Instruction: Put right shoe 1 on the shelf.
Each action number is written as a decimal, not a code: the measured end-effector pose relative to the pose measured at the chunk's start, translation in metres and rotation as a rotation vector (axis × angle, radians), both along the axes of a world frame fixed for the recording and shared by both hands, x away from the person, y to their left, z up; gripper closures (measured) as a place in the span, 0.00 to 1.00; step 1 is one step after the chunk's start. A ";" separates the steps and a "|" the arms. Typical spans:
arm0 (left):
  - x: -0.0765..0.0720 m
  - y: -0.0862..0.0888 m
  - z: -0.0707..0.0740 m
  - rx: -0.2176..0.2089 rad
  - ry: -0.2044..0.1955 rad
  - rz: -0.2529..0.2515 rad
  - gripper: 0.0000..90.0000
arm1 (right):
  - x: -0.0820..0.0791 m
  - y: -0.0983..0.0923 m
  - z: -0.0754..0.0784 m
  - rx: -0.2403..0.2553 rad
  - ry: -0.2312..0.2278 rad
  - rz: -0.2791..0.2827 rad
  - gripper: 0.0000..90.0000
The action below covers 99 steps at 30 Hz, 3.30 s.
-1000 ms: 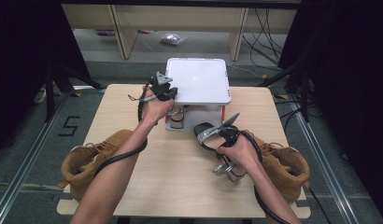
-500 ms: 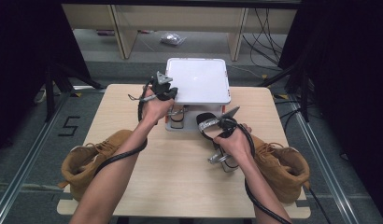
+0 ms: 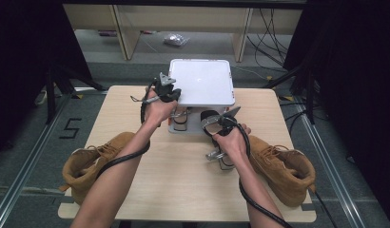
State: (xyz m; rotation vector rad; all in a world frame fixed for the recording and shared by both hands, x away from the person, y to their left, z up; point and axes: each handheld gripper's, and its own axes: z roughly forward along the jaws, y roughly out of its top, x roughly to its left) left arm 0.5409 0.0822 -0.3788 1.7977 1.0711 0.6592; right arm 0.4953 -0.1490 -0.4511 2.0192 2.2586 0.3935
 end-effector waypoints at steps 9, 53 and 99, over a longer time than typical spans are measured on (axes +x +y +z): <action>0.000 0.001 0.000 0.010 0.004 -0.003 0.99 | 0.006 0.009 -0.009 0.013 0.030 -0.081 0.48; 0.000 0.000 0.000 0.008 -0.006 -0.003 0.99 | -0.049 -0.022 0.048 0.110 -0.230 0.156 1.00; -0.001 0.000 0.000 0.028 -0.016 -0.003 0.99 | -0.095 -0.028 -0.021 0.040 -0.041 0.280 1.00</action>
